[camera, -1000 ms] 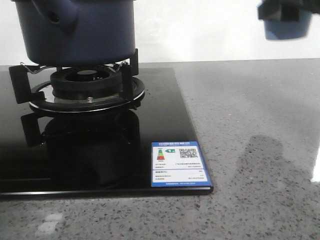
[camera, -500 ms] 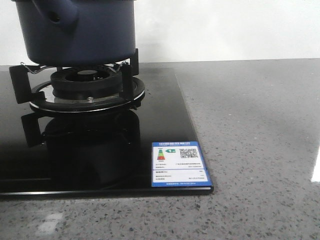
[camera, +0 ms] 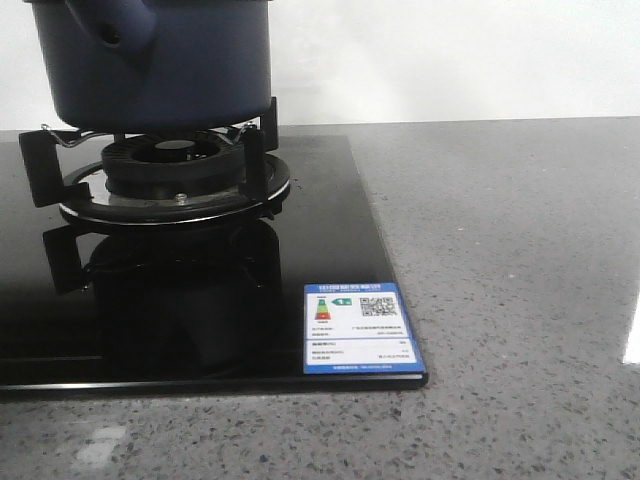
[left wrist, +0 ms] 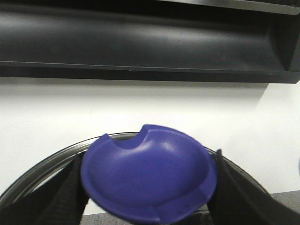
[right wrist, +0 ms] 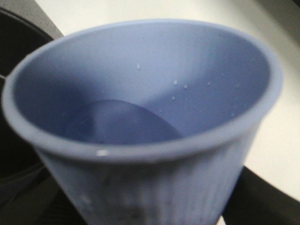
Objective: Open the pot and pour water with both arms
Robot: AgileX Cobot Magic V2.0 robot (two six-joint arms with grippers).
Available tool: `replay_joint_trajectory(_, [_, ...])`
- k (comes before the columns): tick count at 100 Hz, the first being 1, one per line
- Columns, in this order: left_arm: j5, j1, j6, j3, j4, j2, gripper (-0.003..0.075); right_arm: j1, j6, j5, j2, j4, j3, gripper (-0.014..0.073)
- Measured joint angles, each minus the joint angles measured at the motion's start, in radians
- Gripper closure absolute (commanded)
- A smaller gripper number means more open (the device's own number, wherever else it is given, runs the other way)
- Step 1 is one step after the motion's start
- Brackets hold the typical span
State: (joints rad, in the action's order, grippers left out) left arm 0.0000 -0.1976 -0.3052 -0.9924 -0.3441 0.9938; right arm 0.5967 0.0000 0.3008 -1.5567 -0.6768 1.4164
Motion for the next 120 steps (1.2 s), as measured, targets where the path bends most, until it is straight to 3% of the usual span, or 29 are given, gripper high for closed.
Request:
replay_joint_trajectory(22, [0.0,0.0,0.0,0.0,0.0,0.0,0.0325,0.044,0.0,0.0,-0.031,-0.205,0.016,0.029])
replay_joint_trajectory(57, [0.0,0.0,0.0,0.0,0.0,0.0,0.0325,0.048,0.0,-0.02,-0.049,-0.416,0.018,0.029])
replay_joint_trajectory(120, [0.0,0.0,0.0,0.0,0.0,0.0,0.0325,0.048,0.0,-0.033,-0.106,-0.672,0.018,0.029])
